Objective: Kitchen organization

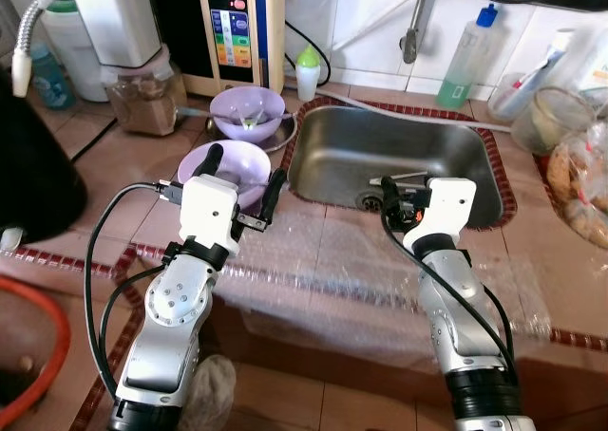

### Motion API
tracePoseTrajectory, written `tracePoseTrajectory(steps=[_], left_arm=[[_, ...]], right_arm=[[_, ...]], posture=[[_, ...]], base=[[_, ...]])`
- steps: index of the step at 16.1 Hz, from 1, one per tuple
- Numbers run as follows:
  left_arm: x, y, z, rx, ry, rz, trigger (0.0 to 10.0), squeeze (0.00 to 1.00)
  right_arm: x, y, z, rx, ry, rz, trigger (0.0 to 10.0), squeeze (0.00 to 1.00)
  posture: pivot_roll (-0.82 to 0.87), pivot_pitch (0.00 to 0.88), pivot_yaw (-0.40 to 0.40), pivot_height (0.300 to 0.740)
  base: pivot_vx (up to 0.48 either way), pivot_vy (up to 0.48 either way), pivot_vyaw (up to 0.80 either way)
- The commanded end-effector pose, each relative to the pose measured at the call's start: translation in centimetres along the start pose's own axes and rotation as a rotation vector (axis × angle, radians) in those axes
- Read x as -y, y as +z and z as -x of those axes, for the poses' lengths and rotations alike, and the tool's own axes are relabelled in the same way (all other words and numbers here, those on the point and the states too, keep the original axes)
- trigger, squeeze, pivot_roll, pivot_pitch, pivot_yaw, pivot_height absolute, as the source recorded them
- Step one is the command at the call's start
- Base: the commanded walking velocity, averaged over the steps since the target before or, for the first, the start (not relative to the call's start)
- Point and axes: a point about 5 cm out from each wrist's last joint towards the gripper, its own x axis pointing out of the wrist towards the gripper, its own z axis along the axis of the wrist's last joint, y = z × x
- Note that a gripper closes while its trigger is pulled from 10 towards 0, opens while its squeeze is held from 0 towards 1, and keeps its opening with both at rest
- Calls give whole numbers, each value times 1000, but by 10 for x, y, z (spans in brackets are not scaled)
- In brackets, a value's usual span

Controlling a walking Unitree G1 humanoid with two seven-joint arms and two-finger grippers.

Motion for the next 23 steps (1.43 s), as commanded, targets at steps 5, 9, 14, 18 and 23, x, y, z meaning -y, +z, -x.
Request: tracePoseTrajectory(steps=[5, 9, 14, 18, 23], left_arm=[[1, 11, -8, 50, -17, -11, 10000, 0], [4, 11, -4, 57, -24, -13, 10000, 0], [4, 5, 4, 23, -12, -52, 10000, 0], [4, 2, 5, 12, -1, -97, 10000, 0], [5, 2, 4, 15, -3, -99, 10000, 0]], right_arm=[[-2, 6, -3, 24, 11, -14, 10000, 0], [-2, 6, -3, 28, 14, -2, 10000, 0], [0, 3, -1, 16, 7, 2, 10000, 0], [2, 1, -3, -12, -8, -3, 10000, 0], [1, 0, -2, -3, -4, -9, 10000, 0]], posture=[[6, 0, -1, 740], [8, 0, -3, 740], [13, 0, -7, 740], [12, 0, -9, 740], [11, 0, -5, 740]], base=[[357, 0, 0], [66, 0, 0], [0, 0, 0], [0, 0, -197], [0, 0, -154]])
